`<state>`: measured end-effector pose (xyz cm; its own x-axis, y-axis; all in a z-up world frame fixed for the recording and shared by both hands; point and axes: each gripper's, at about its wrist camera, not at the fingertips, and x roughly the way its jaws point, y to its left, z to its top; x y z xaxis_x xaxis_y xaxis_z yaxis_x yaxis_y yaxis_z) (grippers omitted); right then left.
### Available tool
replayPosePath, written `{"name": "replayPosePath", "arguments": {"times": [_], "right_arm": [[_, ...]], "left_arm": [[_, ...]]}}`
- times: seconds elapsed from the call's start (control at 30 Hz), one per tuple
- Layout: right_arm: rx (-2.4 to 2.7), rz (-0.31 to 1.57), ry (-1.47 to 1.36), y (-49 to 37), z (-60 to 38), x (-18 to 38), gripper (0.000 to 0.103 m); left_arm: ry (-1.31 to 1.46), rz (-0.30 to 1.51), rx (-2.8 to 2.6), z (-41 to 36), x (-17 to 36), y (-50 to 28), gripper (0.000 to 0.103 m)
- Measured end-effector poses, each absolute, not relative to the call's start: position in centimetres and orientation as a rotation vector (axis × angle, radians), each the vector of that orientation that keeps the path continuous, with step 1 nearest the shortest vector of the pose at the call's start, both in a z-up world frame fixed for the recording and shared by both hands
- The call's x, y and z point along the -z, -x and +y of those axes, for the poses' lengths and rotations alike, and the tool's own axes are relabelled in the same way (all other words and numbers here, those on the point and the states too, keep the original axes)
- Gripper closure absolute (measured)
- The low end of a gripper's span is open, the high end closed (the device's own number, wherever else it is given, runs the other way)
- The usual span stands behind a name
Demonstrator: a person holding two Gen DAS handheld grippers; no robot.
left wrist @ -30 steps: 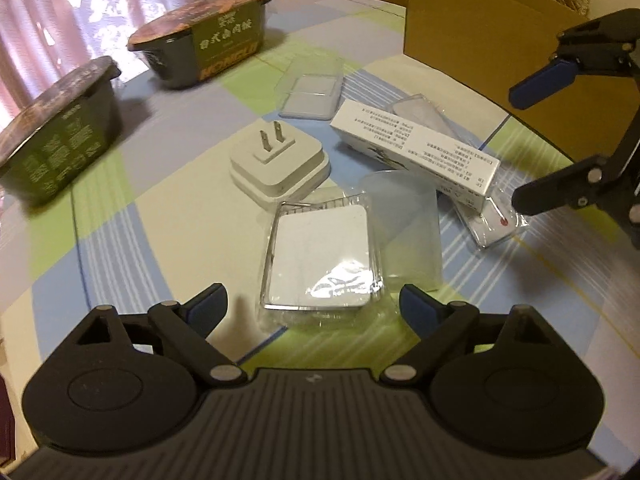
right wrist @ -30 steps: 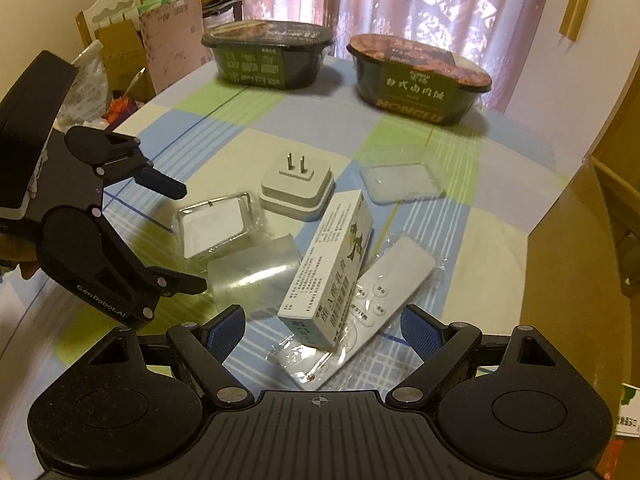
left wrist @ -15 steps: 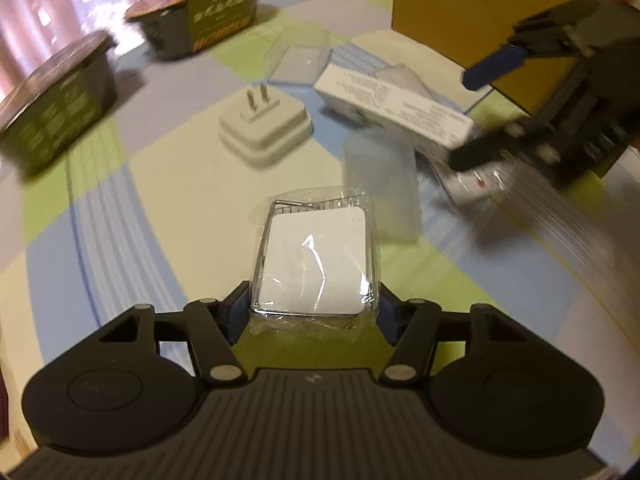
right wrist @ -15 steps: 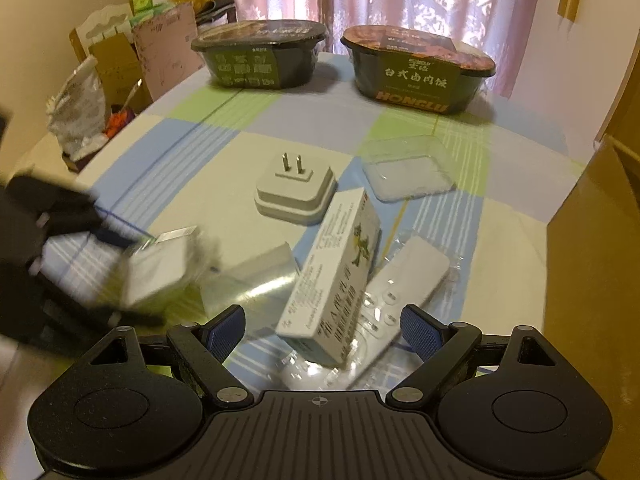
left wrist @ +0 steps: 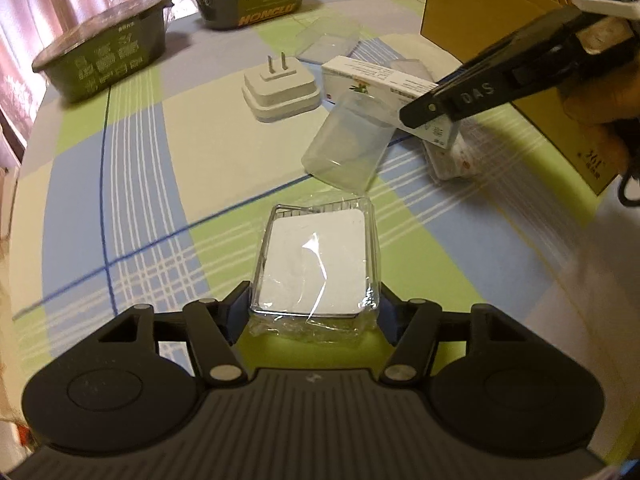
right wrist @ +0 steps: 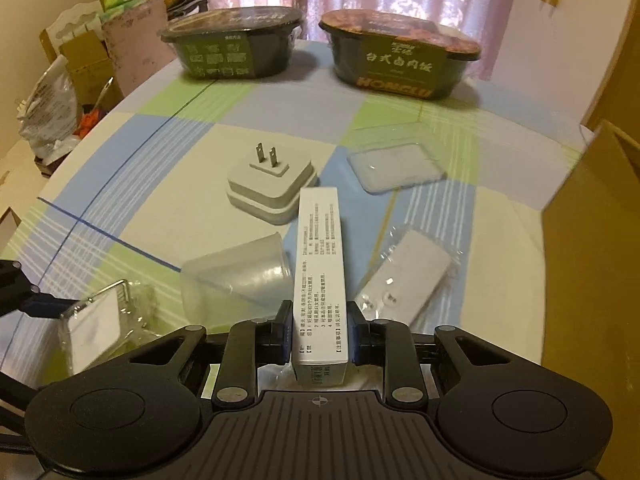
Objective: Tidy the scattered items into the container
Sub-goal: 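Grasp the white medicine box with green print with the right tool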
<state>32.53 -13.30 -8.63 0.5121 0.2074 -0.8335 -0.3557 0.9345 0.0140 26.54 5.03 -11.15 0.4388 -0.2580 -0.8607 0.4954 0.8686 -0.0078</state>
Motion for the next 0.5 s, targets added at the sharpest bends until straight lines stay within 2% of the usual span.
{"name": "replayPosePath", "arguments": {"times": [0.2, 0.5], "right_arm": [[-0.346, 0.976, 0.177, -25.2, -14.1, 7.3, 0.075], [-0.355, 1.082, 0.257, -14.7, -16.3, 9.7, 0.074]], "left_arm": [[-0.228, 1.039, 0.480, 3.8, 10.7, -23.9, 0.045], [-0.248, 1.078, 0.529, 1.1, 10.4, -17.6, 0.044]]}}
